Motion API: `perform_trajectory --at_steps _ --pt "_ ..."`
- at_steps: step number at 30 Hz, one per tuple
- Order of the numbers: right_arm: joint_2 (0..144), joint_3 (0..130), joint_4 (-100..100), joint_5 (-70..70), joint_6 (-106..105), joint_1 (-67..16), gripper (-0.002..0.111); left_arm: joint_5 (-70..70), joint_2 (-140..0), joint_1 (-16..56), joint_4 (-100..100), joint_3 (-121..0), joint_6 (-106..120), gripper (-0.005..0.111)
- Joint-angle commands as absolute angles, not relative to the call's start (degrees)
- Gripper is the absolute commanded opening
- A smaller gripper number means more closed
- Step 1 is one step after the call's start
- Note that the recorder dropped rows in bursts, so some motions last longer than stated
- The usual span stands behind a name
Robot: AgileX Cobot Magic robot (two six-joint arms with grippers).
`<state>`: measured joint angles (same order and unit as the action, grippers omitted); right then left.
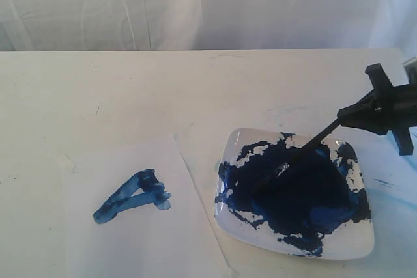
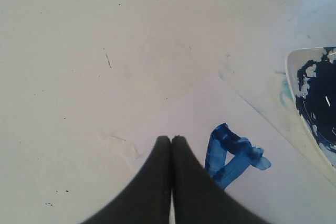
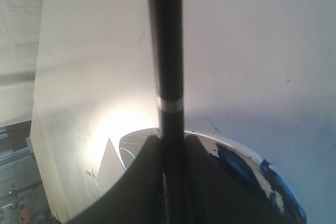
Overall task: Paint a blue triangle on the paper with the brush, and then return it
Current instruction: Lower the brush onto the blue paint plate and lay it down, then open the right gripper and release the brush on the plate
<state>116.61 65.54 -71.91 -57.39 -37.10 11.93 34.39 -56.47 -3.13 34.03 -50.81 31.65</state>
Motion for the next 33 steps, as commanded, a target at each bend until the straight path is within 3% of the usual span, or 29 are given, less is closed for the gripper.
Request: perform_trajectory --at_steps 1,23,27,33 --pt "117.9 65.3 -72.7 -57.1 -36.8 11.7 0.0 35.1 -56.0 -3.3 35.3 -50.4 31.2 0.0" --pt "120.0 65.3 -73.4 -54.5 -35.9 10.7 0.001 34.6 -56.0 -3.3 35.5 -50.4 31.2 0.0" --pt "120.0 65.3 -73.4 -55.0 -35.9 10.7 0.01 34.7 -56.0 -3.3 35.8 -50.4 31.2 0.0" --pt "120.0 65.3 -73.1 -56.4 -35.7 10.7 0.035 34.1 -56.0 -3.3 35.8 -50.4 31.2 0.0"
